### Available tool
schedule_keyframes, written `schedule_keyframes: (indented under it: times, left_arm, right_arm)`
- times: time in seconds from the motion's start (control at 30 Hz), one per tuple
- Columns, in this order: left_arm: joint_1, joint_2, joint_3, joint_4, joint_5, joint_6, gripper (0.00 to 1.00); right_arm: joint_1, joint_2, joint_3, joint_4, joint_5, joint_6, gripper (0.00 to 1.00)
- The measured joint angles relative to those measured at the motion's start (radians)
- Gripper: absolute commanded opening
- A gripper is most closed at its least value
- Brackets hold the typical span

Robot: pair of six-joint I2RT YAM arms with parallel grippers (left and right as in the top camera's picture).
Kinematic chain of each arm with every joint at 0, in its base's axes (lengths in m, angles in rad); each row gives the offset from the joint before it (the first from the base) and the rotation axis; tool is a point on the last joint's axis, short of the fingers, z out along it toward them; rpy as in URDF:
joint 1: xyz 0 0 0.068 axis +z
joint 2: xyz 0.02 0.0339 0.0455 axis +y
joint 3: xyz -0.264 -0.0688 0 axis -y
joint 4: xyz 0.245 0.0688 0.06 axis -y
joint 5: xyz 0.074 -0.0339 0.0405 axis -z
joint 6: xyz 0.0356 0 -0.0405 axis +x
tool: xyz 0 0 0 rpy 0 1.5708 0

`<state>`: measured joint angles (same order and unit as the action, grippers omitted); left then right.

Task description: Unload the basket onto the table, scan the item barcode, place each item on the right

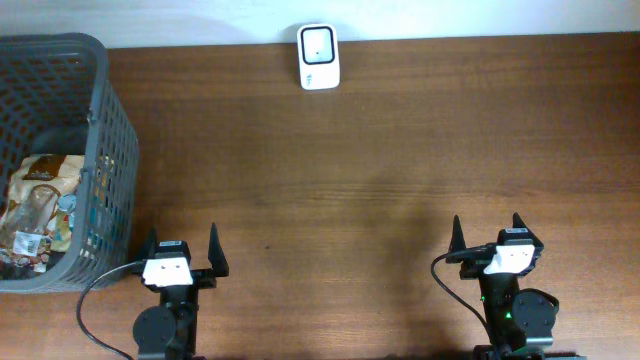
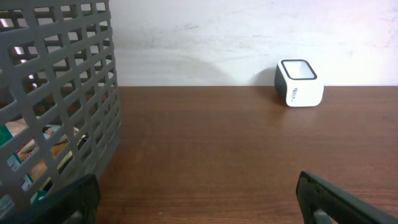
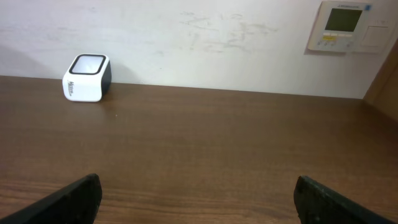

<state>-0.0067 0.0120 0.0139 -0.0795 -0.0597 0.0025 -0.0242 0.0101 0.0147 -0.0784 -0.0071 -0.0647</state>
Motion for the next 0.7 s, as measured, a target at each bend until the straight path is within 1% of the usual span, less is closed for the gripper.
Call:
schedule_keyframes:
  times: [0.3, 0.37, 0.4, 0.43, 0.47, 0.5, 0.57, 0.6, 0.63, 0.67, 0.7]
  left_arm:
    - [0.0, 0.0, -0.001, 0.012, 0.005, -0.002, 0.99]
    - [0.0, 0.0, -0.004, 0.09, 0.089, -0.006, 0.99]
    - [0.0, 0.001, -0.004, 0.138, 0.164, -0.007, 0.99]
    - [0.0, 0.002, -0.004, 0.225, 0.274, -0.007, 0.99]
    - [-0.001, 0.0, -0.004, 0.283, 0.333, -0.009, 0.99]
    - [-0.002, 0.005, -0.003, 0.441, 0.416, -0.011, 0.99]
    - [-0.003, 0.0, 0.014, 0.575, 0.483, -0.025, 0.99]
    - [-0.003, 0.0, 0.034, 0.576, 0.492, -0.031, 0.99]
    - [-0.003, 0.001, 0.066, 0.53, 0.494, -0.035, 0.99]
    - [-0.003, 0.02, 0.129, 0.462, 0.487, -0.039, 0.99]
    - [-0.003, 0.051, 0.219, 0.357, 0.465, -0.045, 0.99]
  right_arm:
    - [0.0, 0.0, 0.0, 0.0, 0.0, 0.0, 0.98]
    - [0.0, 0.0, 0.0, 0.0, 0.0, 0.0, 0.98]
    - [0.0, 0.0, 0.0, 0.0, 0.0, 0.0, 0.98]
    - [0.0, 0.0, 0.0, 0.0, 0.0, 0.0, 0.98]
    - [0.0, 0.0, 0.0, 0.0, 0.0, 0.001, 0.98]
    - [0.0, 0.0, 0.0, 0.0, 0.0, 0.0, 0.98]
    - [0.0, 0.0, 0.0, 0.0, 0.002, 0.0, 0.98]
    - [0.0, 0.0, 0.0, 0.0, 0.003, 0.0, 0.98]
    - [0.0, 0.0, 0.0, 0.0, 0.003, 0.0, 0.98]
    - [0.0, 0.0, 0.0, 0.0, 0.003, 0.0, 0.98]
    - [0.0, 0.001, 0.0, 0.0, 0.003, 0.0, 0.98]
